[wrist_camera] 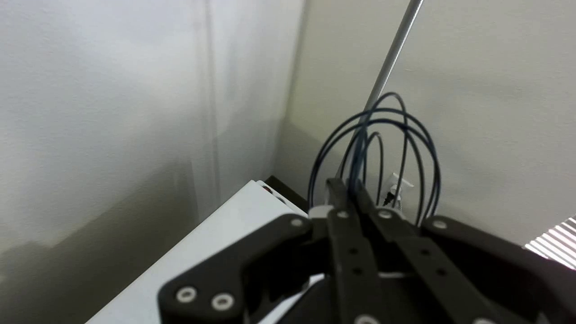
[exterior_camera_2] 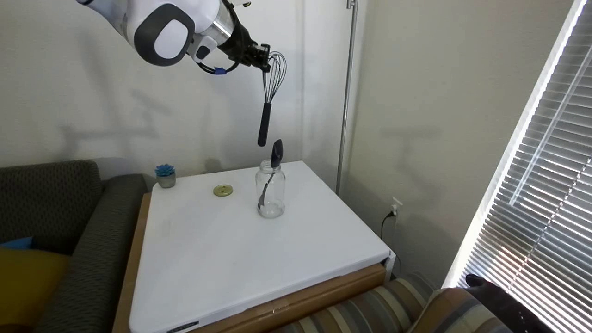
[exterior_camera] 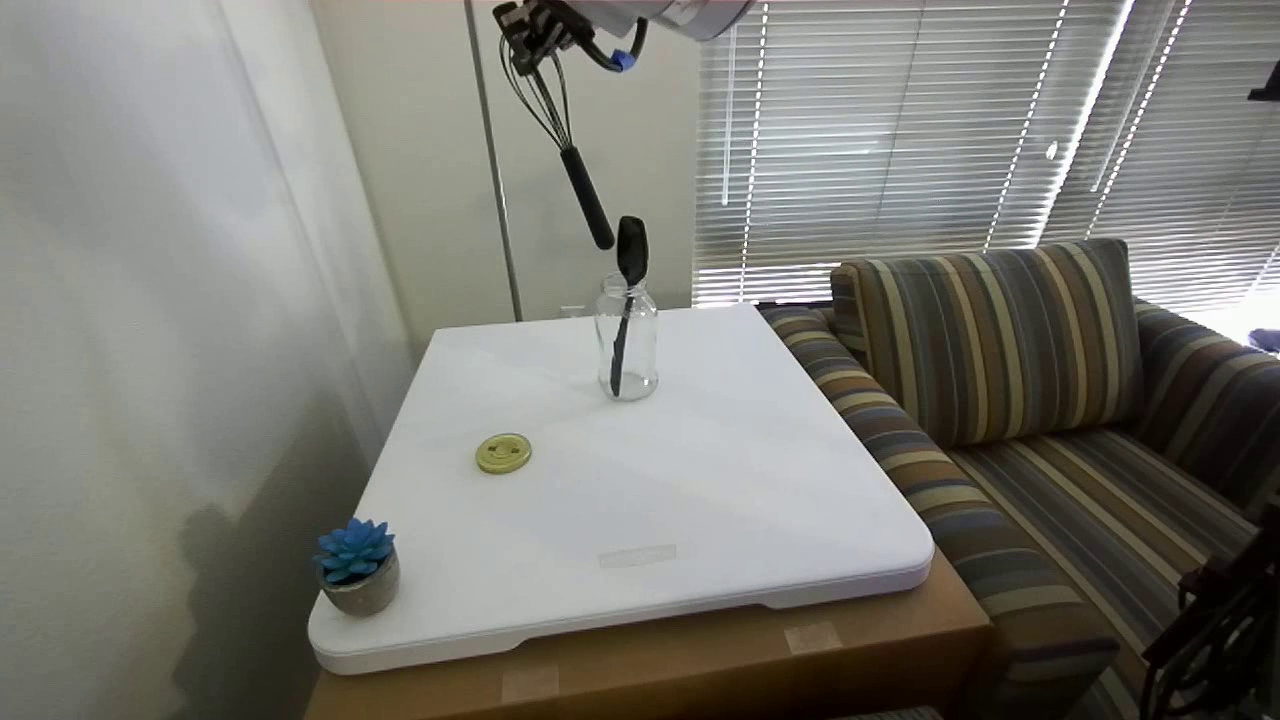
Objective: Put the spatula and whisk inside the glass jar
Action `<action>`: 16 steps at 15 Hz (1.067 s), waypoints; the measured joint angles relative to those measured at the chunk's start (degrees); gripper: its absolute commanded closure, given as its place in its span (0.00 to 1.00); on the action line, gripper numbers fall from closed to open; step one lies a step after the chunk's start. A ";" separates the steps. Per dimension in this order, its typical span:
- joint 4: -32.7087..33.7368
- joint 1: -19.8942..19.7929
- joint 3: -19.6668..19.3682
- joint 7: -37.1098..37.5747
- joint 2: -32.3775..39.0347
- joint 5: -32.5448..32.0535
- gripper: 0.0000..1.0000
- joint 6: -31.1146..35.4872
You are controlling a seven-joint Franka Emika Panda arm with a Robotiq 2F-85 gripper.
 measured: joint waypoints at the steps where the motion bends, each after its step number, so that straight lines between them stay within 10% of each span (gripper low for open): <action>1: 0.00 0.00 0.00 0.00 0.00 0.00 0.99 0.00; 9: 1.38 -3.35 5.38 -1.18 0.37 -0.03 0.99 -1.26; 16: 18.89 -10.15 0.72 1.14 11.47 0.89 0.99 -17.46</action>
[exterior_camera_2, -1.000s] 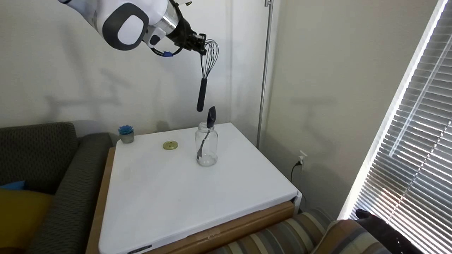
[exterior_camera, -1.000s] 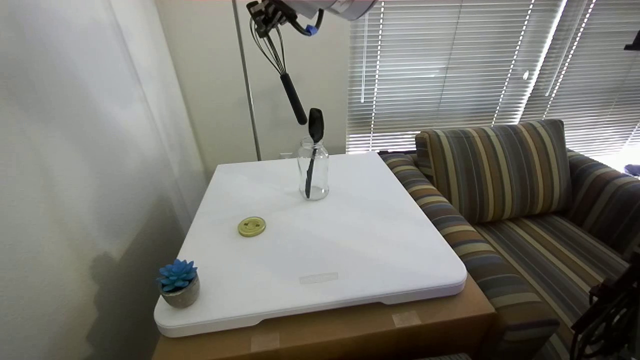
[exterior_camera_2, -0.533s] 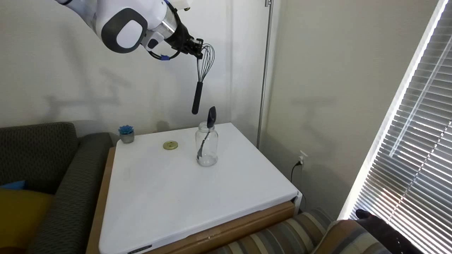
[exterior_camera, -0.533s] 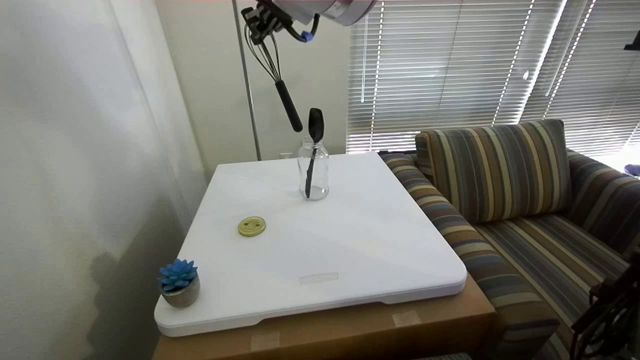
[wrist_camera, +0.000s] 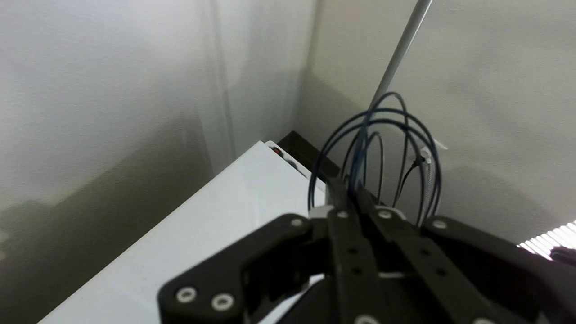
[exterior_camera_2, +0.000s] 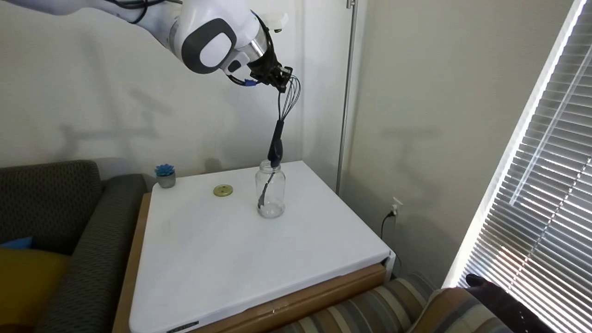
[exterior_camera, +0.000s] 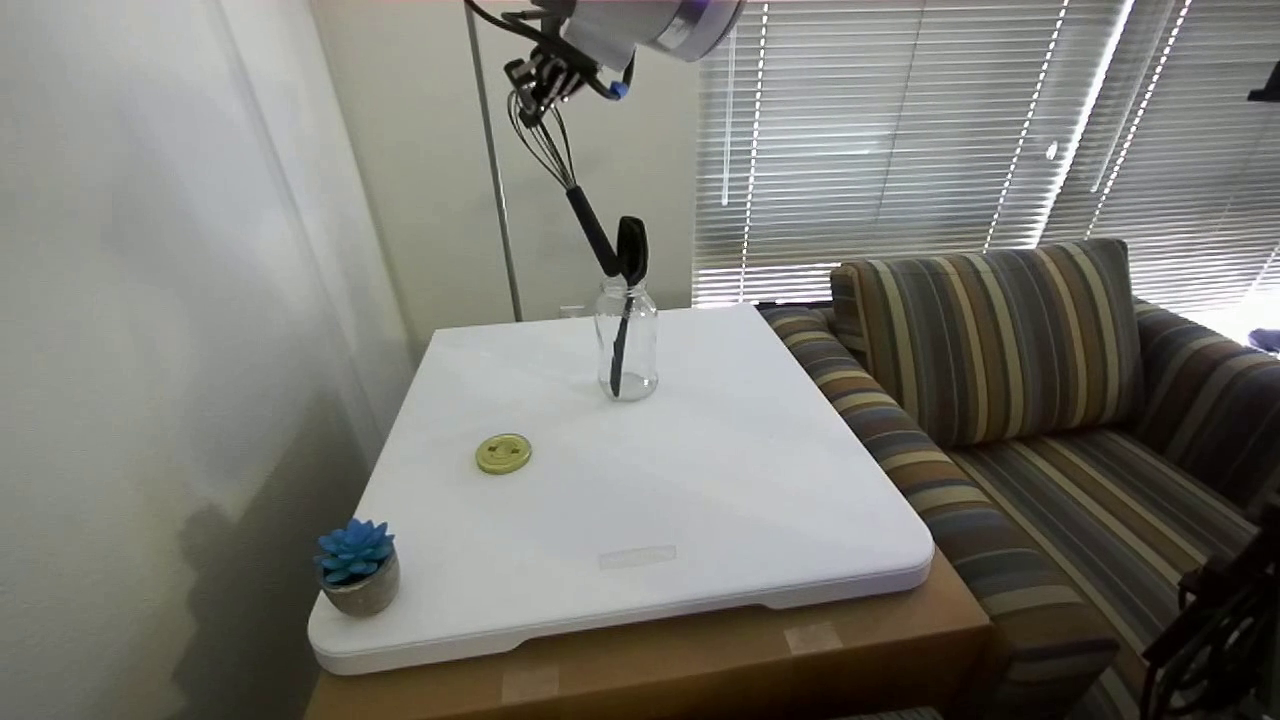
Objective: Put the spatula and whisk inside the glass jar
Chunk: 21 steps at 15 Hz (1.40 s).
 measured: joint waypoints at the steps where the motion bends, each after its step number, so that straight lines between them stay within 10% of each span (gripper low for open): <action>1: 1.67 -0.48 -0.25 0.00 0.91 0.39 0.99 -0.85; 10: 3.66 0.74 -1.93 0.08 0.48 1.39 0.99 -2.07; 21: -14.95 11.12 -8.38 -0.04 -8.60 3.22 0.99 -2.20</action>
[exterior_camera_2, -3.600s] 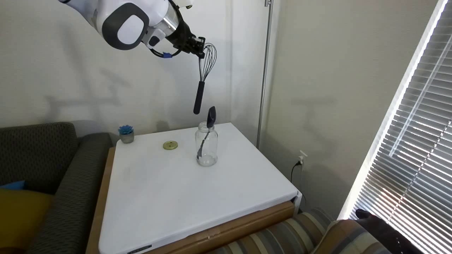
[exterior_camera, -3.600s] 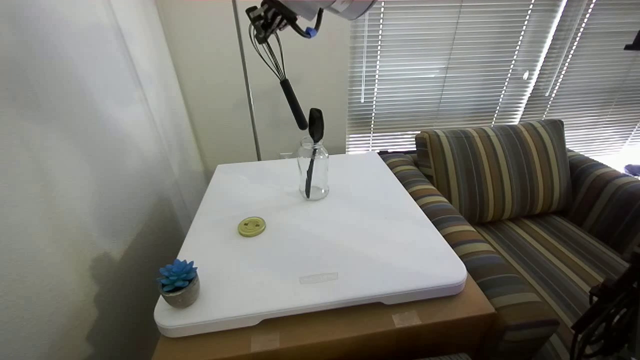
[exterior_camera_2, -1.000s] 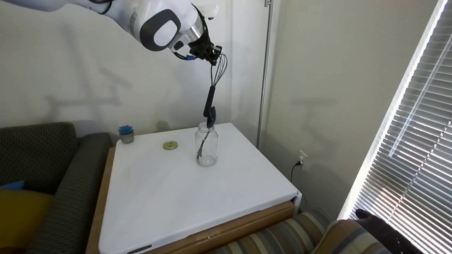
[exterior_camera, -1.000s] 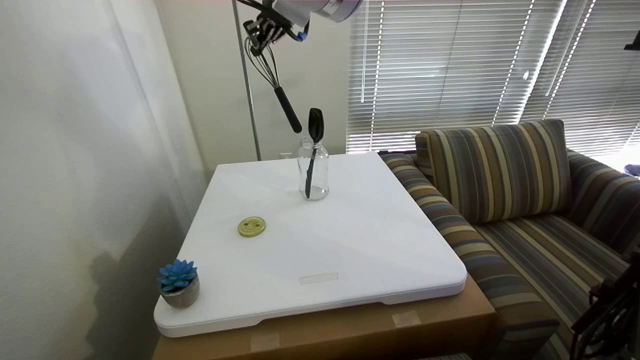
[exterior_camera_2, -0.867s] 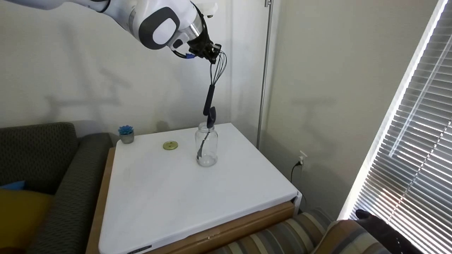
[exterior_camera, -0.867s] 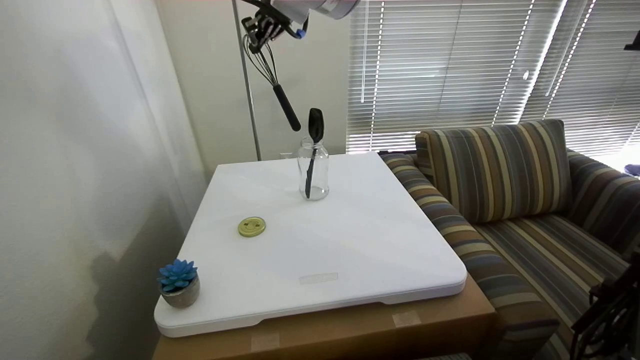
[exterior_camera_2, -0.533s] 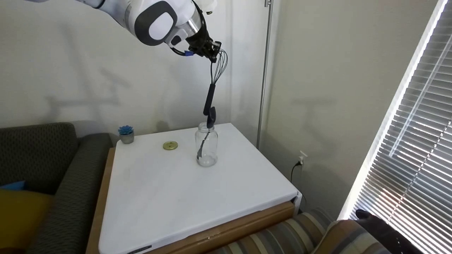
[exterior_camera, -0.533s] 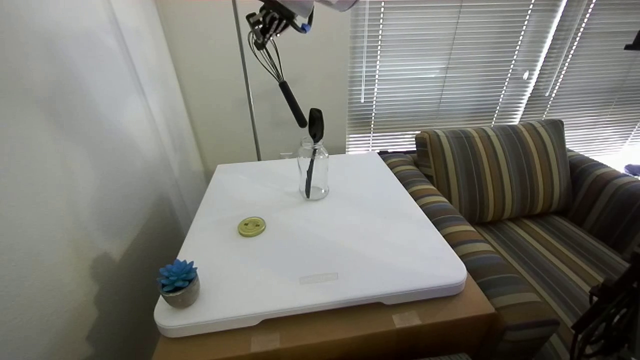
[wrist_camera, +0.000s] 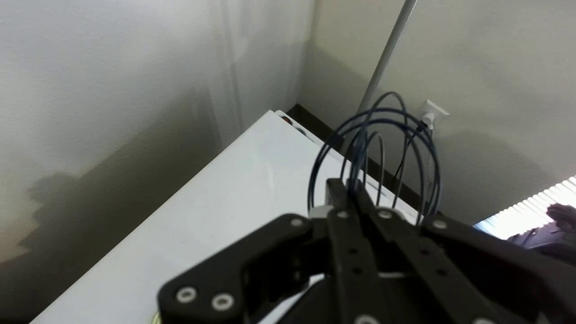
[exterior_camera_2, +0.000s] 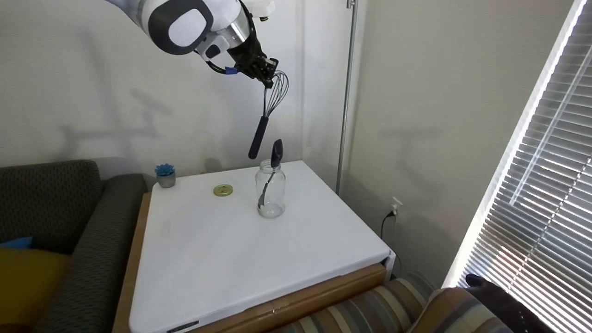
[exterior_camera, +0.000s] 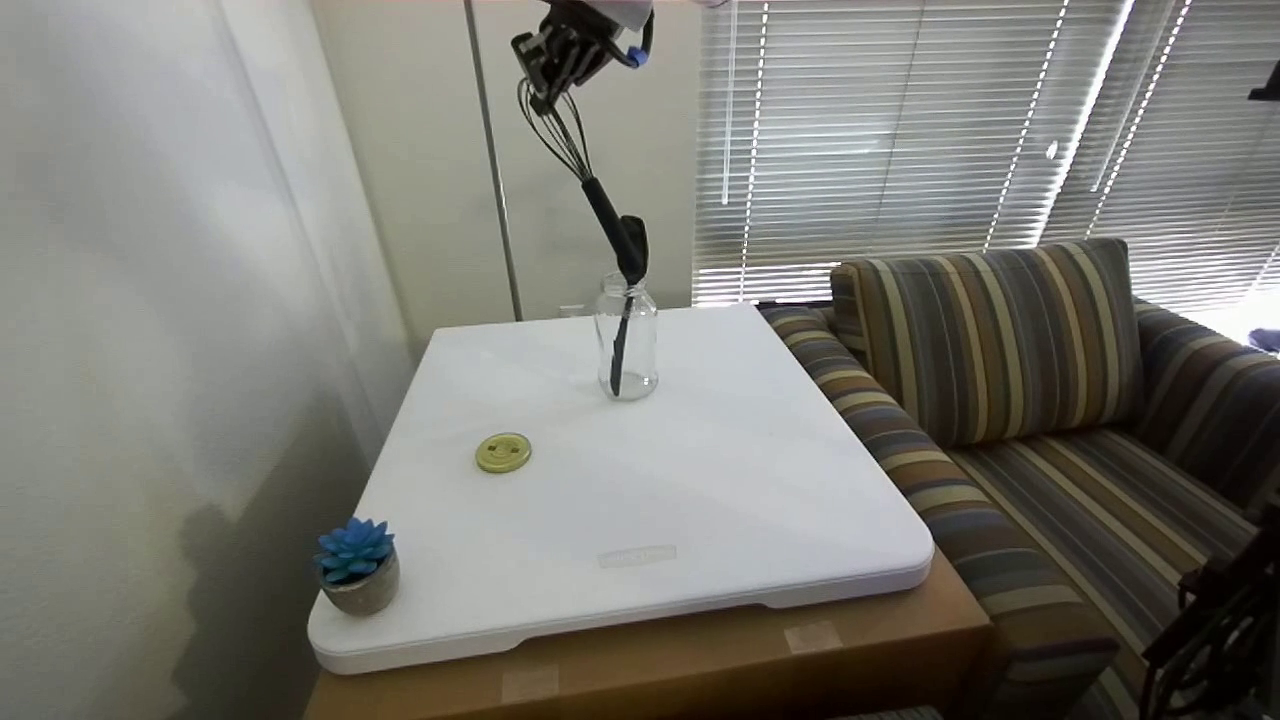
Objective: Put the spatula and whisk inside the glass jar
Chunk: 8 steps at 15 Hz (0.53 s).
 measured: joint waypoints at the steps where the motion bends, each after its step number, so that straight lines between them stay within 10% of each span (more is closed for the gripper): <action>1: -2.11 0.08 1.85 0.11 -1.91 -1.23 0.99 2.15; 8: -11.35 -3.88 15.96 -3.75 -11.40 -3.06 0.99 16.06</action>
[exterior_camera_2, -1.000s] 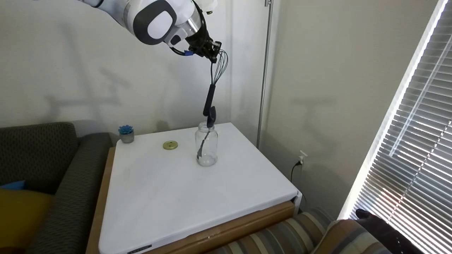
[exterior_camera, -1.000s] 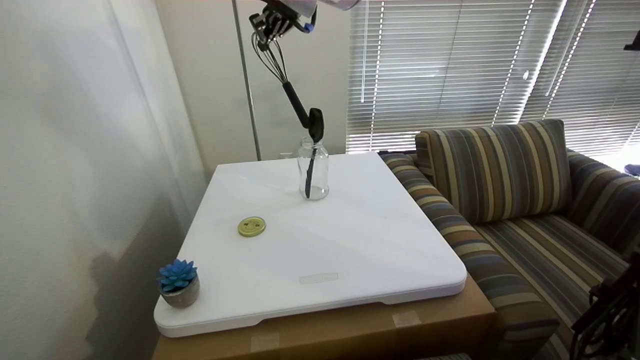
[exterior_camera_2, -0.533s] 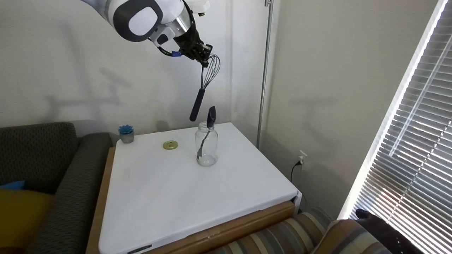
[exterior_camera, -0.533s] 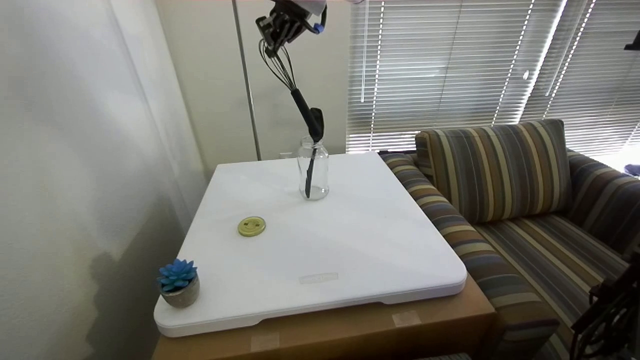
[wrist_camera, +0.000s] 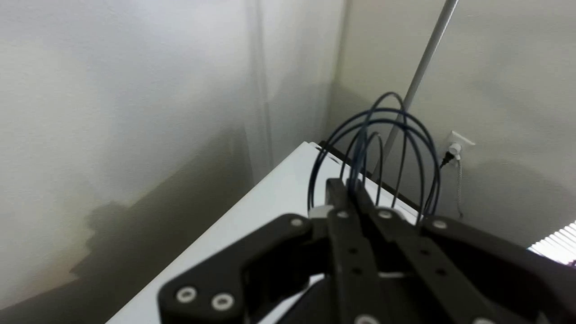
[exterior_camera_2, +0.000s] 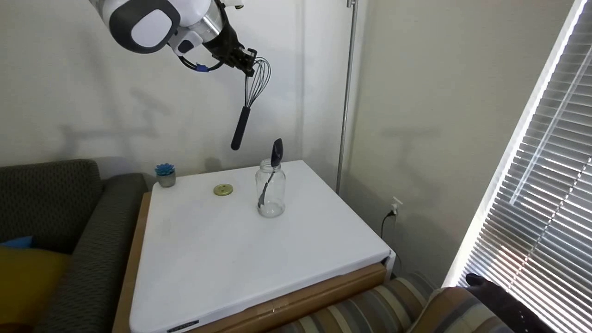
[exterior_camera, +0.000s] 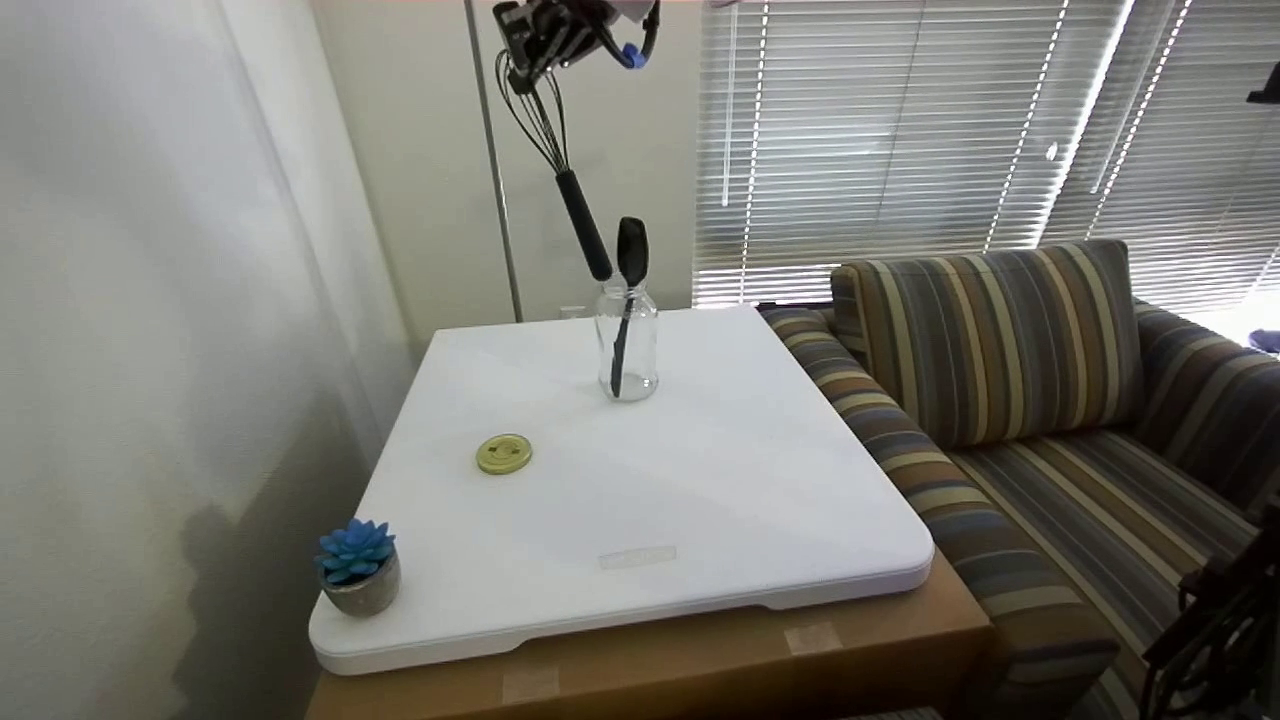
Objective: Put the spatula and whisk inside the glass jar
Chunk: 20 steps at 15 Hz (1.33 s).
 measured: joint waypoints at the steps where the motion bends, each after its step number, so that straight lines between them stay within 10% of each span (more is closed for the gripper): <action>1: -0.02 -0.67 0.72 -0.72 0.00 0.44 0.99 0.35; 20: -1.23 -17.78 23.41 -15.35 0.06 -2.28 0.99 16.00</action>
